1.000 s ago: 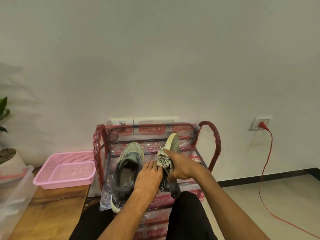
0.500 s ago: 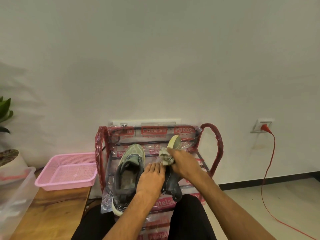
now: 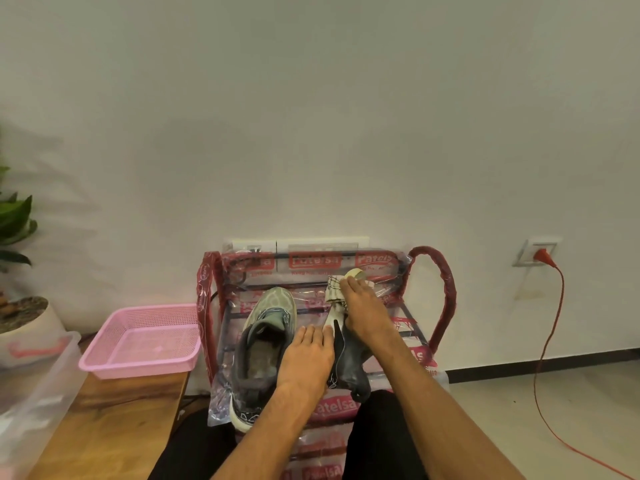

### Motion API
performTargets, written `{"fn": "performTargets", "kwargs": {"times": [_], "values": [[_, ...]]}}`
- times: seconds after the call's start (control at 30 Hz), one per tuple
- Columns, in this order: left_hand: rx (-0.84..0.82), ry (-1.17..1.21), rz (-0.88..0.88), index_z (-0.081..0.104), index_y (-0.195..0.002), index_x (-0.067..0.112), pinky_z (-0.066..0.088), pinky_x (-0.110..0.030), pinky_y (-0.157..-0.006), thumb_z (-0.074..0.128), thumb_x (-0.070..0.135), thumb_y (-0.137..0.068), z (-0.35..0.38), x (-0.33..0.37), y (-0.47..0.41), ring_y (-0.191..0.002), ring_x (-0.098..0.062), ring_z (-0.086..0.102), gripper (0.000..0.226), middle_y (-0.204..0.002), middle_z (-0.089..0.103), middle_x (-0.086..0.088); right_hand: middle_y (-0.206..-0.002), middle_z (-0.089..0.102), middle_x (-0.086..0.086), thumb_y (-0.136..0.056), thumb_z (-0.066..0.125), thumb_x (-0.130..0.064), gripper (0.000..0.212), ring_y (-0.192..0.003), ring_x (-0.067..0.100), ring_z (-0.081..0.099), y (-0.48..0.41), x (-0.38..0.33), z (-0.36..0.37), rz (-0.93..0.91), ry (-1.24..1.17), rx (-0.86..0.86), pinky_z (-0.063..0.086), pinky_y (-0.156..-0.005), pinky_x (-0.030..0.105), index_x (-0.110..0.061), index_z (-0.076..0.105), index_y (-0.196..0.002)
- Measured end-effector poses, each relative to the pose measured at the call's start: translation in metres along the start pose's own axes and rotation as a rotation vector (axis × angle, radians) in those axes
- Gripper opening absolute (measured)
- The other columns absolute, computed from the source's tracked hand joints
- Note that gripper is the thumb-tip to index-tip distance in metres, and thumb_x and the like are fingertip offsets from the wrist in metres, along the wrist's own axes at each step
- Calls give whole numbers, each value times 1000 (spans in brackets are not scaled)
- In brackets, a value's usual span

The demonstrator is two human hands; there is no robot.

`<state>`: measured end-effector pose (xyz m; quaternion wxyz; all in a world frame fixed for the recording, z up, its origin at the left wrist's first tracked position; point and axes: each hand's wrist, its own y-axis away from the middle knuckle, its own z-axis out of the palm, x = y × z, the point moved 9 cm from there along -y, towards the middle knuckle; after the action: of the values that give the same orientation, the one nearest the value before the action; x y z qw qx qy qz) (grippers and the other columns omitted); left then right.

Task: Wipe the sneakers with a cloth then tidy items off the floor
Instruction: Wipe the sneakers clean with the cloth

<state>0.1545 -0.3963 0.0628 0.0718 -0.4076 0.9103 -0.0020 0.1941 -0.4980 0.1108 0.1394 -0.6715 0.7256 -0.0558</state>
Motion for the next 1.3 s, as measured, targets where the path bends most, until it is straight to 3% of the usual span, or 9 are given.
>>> {"fn": "performTargets", "kwargs": {"times": [0.13, 0.3, 0.37, 0.5, 0.67, 0.77, 0.93, 1.17, 1.3], "values": [[3, 2, 8, 9, -150, 0, 9, -40, -121, 73, 28, -82, -5, -1, 0, -146, -30, 17, 98, -155, 22, -20, -155, 32, 9, -86, 55, 3, 67, -144, 25, 22, 23, -13, 3, -115, -62, -79, 12, -118, 32, -9, 34, -148], [15, 14, 22, 8, -151, 1, 6, -40, -121, 70, 22, -85, -5, 6, 2, -147, -29, 13, 93, -158, 18, -18, -121, 63, 10, -80, 60, -5, 45, -109, 28, 59, 29, -1, -1, -111, -146, -167, 50, -93, 38, -13, 57, -125], [16, 22, 15, 4, -152, 2, 5, -40, -121, 69, 19, -85, -4, 5, 2, -147, -29, 12, 95, -158, 16, -18, -110, 66, 10, -81, 59, -5, 41, -97, 29, 64, 20, 12, -12, -54, -174, -145, 54, -81, 39, -13, 55, -120], [6, 51, 4, 3, -152, 3, 8, -41, -121, 70, 18, -85, -3, 4, 2, -147, -30, 13, 95, -157, 18, -18, -131, 55, 12, -88, 60, -9, 46, -112, 29, 58, -10, 52, -33, 164, -200, 46, 51, -91, 41, -13, 47, -132], [22, 87, 2, 4, -151, 3, 6, -40, -121, 68, 12, -84, -3, 5, 1, -146, -30, 14, 94, -156, 19, -18, -143, 45, 15, -89, 56, -2, 64, -127, 32, 46, -25, 54, -1, 198, -197, -118, 41, -104, 44, -13, 31, -146], [26, 134, 1, 5, -152, 6, 4, -38, -122, 70, 9, -82, 0, 3, 1, -146, -29, 13, 95, -156, 19, -16, -144, 45, 15, -86, 53, 5, 70, -128, 34, 47, -21, 50, 7, 203, -244, -76, 40, -105, 44, -12, 29, -149], [15, 146, 0, 4, -152, 6, 4, -38, -121, 72, 10, -82, 1, 4, -1, -147, -28, 10, 97, -158, 16, -15, -135, 55, 14, -83, 53, 7, 59, -118, 32, 54, -18, 37, -7, 70, -90, -18, 47, -92, 38, -10, 45, -139], [-20, 84, -12, 10, -151, 4, 7, -39, -121, 74, 22, -81, -5, 1, -1, -147, -28, 12, 96, -157, 19, -17, -128, 63, 8, -82, 58, -5, 49, -115, 26, 59, 11, -19, -9, -213, 61, -134, 50, -97, 38, -17, 60, -130], [-10, 71, 1, 13, -151, 3, 9, -39, -121, 74, 22, -81, -7, 7, 2, -146, -28, 16, 94, -156, 22, -16, -104, 70, 11, -79, 57, -11, 42, -91, 30, 65, 25, -12, -9, -98, -94, -264, 55, -79, 39, -21, 67, -119]]}}
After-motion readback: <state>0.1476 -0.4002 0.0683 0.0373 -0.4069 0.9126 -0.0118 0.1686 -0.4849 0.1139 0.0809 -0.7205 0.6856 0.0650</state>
